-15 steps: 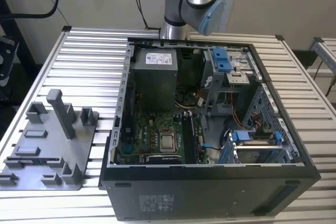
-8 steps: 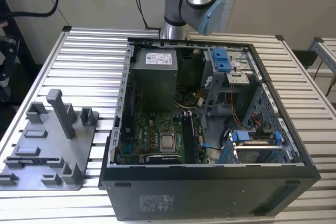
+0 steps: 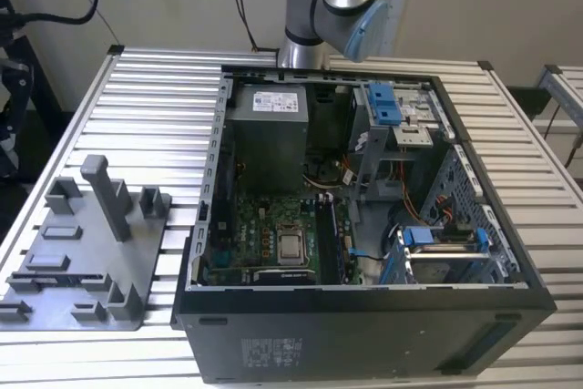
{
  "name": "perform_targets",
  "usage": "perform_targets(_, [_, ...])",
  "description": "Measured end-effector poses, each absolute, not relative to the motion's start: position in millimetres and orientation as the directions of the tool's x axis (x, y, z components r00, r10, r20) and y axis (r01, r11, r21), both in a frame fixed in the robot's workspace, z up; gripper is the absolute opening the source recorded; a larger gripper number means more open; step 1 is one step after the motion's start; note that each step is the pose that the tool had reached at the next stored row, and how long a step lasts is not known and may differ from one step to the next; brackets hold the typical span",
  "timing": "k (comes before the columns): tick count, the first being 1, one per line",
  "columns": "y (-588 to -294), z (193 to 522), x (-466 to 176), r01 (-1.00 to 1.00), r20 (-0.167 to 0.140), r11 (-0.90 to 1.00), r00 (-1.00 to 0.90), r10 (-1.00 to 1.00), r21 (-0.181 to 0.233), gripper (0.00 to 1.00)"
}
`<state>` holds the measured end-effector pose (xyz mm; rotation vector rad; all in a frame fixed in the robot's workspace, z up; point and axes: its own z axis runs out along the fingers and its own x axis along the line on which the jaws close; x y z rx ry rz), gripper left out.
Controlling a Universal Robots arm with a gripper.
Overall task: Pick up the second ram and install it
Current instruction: 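Pick up the second ram and move it above second insertion slot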
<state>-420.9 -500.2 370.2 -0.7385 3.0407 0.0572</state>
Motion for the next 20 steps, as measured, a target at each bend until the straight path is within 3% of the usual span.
perform_targets(20, [-500.2,364.8,-420.9,-0.745,-0.020,0.666,-0.667,-0.745,0.033,0.11])
